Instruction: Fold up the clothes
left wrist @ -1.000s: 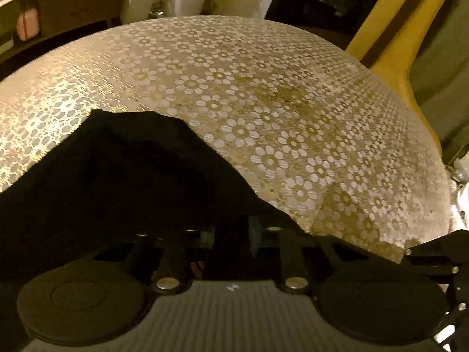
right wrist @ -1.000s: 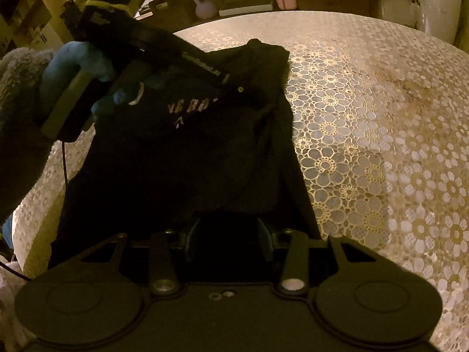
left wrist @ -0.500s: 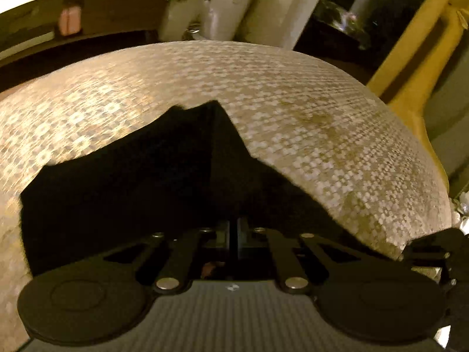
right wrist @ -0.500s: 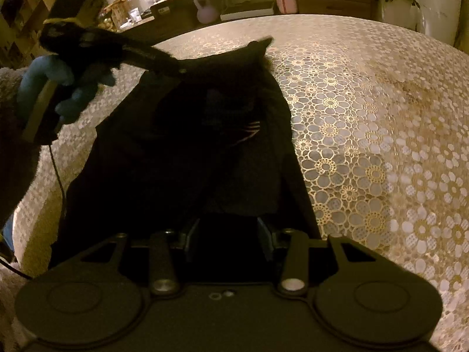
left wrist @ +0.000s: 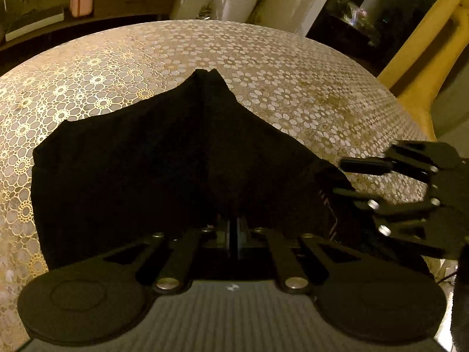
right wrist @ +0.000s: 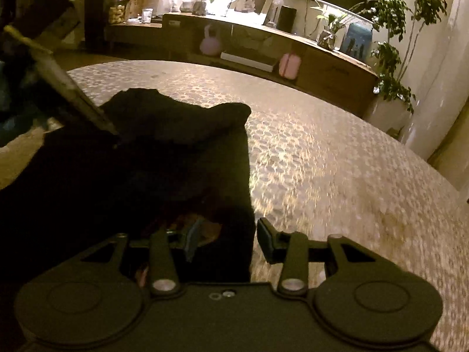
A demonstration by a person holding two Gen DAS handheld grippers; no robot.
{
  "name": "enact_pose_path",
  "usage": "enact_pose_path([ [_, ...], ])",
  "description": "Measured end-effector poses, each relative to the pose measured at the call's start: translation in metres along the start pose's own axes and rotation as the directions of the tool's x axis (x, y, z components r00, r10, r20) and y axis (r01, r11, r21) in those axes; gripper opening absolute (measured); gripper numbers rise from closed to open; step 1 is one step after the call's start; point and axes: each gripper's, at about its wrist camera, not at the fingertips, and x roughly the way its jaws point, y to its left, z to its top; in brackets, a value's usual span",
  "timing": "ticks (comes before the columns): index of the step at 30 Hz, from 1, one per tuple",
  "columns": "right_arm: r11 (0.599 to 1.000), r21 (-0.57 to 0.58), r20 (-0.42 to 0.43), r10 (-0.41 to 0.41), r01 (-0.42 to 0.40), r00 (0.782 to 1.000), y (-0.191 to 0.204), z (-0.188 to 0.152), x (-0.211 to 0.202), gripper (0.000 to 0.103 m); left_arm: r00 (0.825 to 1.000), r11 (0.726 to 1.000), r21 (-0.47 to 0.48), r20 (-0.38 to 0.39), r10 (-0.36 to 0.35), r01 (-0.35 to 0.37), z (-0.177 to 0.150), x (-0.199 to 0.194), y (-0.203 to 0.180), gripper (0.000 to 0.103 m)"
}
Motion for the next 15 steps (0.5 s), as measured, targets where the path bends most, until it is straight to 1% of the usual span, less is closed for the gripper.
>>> enact_pose_path([
  [3,1.0,-0.018,-0.005,-0.009,0.009,1.0,0.002,0.005,0.014,0.103,1.0,1.0,-0.006,0.0,-0.007,0.007,0.0,0.0,0.002,0.003],
  [9,0.997,-0.076,0.034,-0.006,0.008,0.999,0.015,0.011,0.022,0.103,1.0,1.0,-0.007,0.003,-0.012,0.012,-0.002,0.001,0.002,0.003],
  [12,0.995,-0.098,0.029,-0.007,0.01,1.0,0.019,0.014,0.029,0.103,1.0,1.0,-0.001,0.003,-0.01,0.01,-0.003,0.0,0.003,0.003],
  [15,0.997,-0.081,0.02,0.008,-0.007,1.0,0.019,0.017,0.032,0.103,1.0,1.0,0.004,-0.003,-0.008,0.008,-0.002,0.0,0.002,0.003],
])
